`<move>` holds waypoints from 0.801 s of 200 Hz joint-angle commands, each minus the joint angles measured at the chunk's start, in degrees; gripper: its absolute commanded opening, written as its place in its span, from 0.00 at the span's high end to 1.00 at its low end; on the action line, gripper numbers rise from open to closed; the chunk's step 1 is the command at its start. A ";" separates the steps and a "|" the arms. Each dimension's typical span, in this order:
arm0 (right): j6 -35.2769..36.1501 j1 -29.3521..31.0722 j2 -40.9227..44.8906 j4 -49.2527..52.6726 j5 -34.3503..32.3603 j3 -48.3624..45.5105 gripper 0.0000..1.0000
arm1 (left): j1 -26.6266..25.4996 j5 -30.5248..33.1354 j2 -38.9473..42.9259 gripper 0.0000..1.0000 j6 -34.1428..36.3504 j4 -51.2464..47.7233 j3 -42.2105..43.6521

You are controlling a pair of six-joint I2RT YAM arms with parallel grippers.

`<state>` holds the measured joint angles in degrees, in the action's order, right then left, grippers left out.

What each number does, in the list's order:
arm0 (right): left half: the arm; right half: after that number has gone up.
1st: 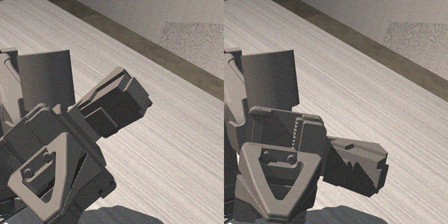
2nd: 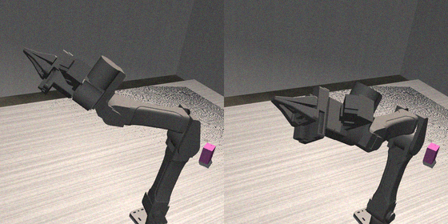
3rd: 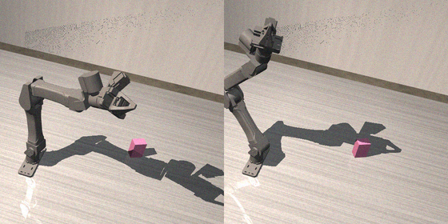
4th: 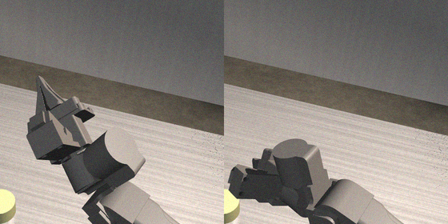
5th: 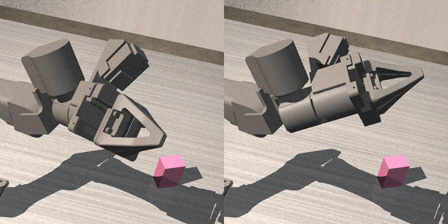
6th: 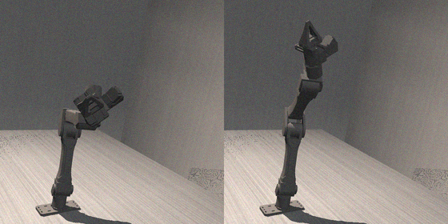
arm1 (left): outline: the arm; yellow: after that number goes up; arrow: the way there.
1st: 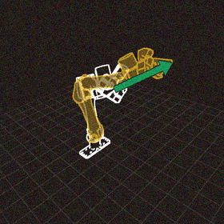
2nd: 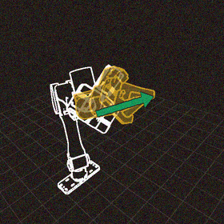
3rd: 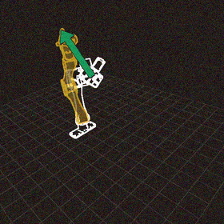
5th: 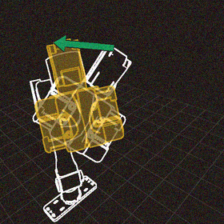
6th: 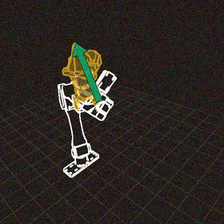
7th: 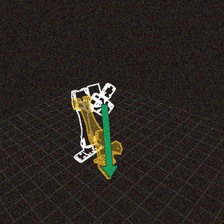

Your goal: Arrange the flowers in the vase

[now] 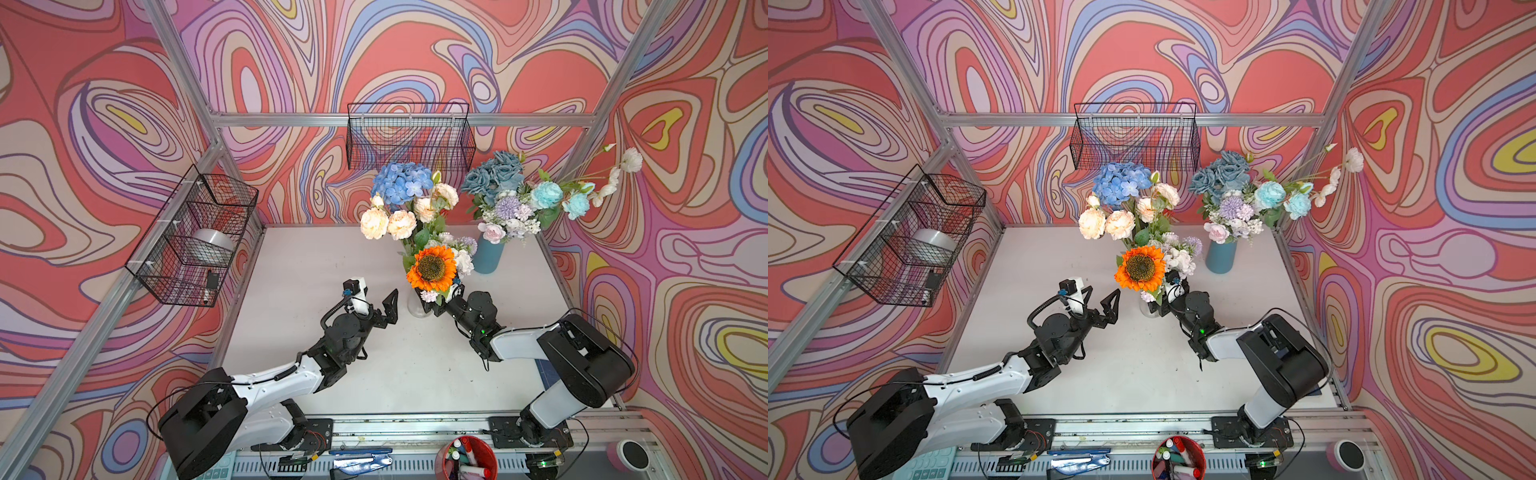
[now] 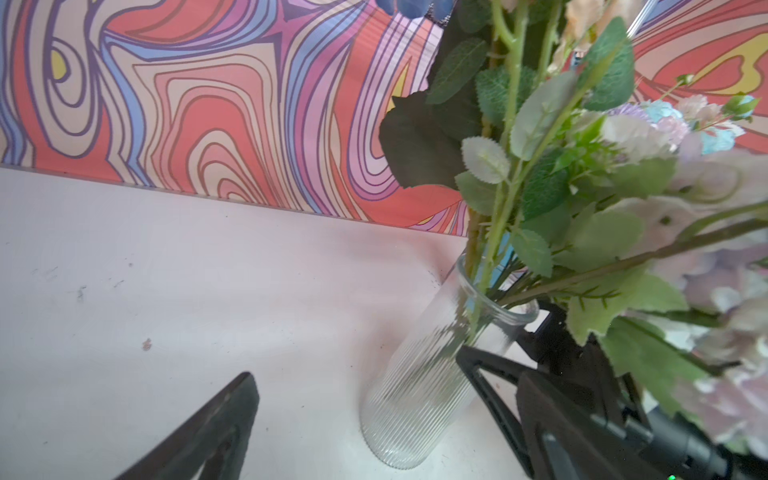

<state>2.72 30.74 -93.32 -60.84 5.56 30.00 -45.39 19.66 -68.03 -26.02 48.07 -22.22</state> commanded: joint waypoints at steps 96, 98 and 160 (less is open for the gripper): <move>0.50 -0.33 -7.55 -2.12 1.11 4.97 0.42 | 1.35 2.54 5.08 0.00 -1.35 -1.05 3.23; 0.46 -0.33 -7.55 -2.36 1.01 4.85 0.42 | 1.35 2.57 5.21 0.00 -1.28 -1.12 3.17; -1.55 -0.33 -9.28 -9.49 -0.24 2.00 0.56 | 1.31 2.92 4.36 0.00 -0.95 -1.09 2.54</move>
<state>2.15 30.72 -100.14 -64.86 6.90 33.19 -44.40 21.28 -63.24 -27.18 46.50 -19.42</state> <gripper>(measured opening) 0.704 0.999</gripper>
